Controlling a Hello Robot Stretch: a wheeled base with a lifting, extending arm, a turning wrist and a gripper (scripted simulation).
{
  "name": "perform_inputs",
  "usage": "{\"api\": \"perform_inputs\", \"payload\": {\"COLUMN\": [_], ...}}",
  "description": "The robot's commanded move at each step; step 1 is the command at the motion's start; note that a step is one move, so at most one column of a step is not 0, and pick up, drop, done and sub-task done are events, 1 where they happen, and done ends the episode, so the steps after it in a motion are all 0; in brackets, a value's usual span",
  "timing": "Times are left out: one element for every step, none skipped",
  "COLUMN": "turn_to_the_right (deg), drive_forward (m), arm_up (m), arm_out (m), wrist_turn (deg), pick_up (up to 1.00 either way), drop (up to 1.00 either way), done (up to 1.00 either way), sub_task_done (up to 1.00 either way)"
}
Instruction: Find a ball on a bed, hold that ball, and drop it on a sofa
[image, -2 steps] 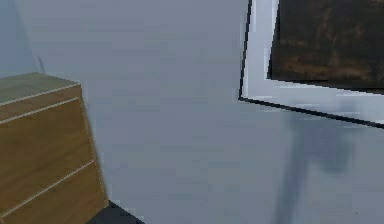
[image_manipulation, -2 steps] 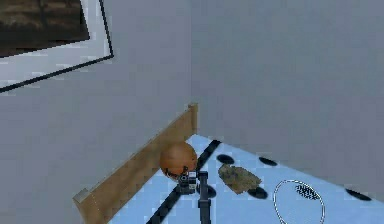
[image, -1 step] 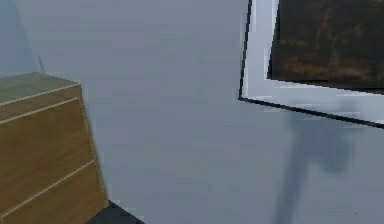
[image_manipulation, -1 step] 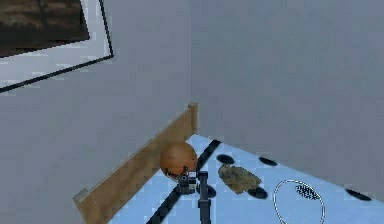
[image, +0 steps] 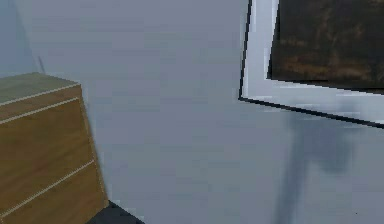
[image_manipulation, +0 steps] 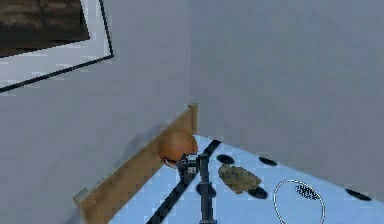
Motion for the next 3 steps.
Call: {"api": "perform_inputs", "payload": {"turn_to_the_right": [0.0, 0.0, 0.0], "drive_forward": [0.00, 0.00, 0.00], "arm_up": [0.46, 0.00, 0.00], "arm_out": [0.00, 0.00, 0.00], "wrist_turn": [0.0, -45.0, -45.0], "pick_up": [0.00, 0.00, 0.00], "drop": [0.00, 0.00, 0.00], "done": [0.00, 0.00, 0.00], "sub_task_done": [0.00, 0.00, 0.00]}}
